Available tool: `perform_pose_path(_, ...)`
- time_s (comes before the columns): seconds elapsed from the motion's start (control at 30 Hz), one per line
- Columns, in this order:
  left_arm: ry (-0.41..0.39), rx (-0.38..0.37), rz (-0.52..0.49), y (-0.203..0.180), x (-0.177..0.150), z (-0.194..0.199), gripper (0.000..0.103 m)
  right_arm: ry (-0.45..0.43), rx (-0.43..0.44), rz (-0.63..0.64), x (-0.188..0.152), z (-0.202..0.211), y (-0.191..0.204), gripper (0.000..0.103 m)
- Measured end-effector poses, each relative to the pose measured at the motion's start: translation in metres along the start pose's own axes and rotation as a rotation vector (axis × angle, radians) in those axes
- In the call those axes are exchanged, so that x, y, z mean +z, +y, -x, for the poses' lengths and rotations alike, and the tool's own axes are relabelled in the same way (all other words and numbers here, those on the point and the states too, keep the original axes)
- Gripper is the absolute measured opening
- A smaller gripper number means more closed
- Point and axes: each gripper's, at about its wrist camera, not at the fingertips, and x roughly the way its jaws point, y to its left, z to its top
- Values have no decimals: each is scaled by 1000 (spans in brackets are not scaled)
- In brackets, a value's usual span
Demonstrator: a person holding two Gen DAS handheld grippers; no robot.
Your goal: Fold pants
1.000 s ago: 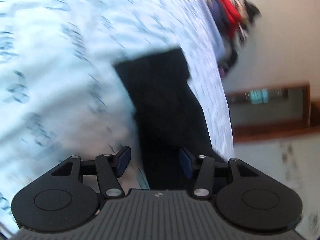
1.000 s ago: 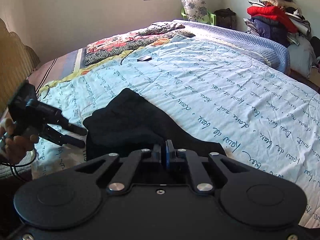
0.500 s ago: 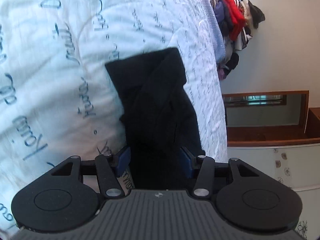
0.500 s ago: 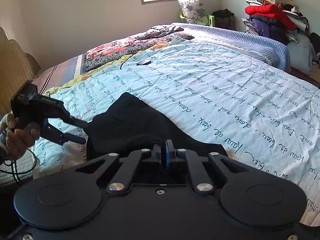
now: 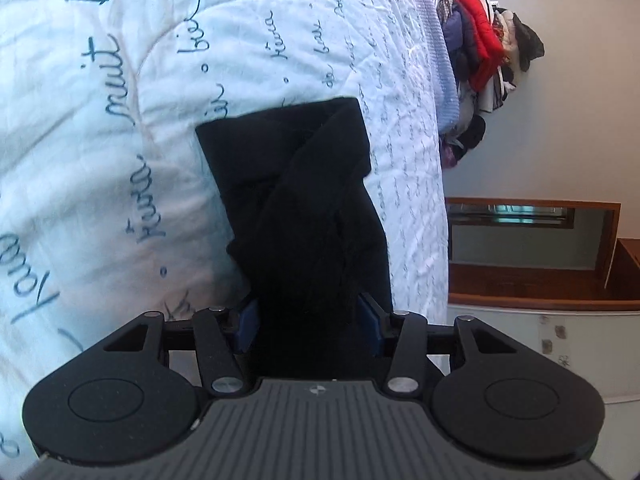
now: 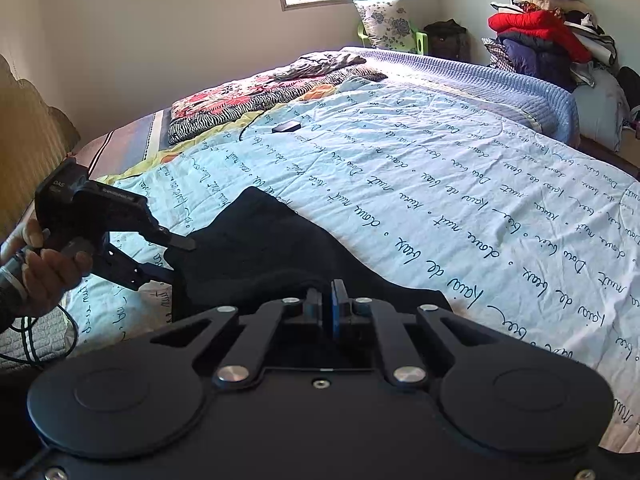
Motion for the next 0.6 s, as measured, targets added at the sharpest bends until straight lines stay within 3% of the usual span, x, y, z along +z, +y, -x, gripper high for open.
perform_pose_path(0.17, 18, 1, 31, 3, -2, 8, 55, -2, 2, -2, 0, -1, -1, 6)
perform_pose_path(0.27, 93, -27, 60, 1, -7, 3, 54, 4, 1, -1, 0, -3, 0, 6)
perform_pose_path(0.37, 83, -19, 5, -5, -11, -1, 54, 4, 4, 1, 1, -2, 0, 6)
perform_pose_path(0.6, 47, 21, 43, 7, 5, -25, 51, 5, 2, 4, 2, -2, 2, 6)
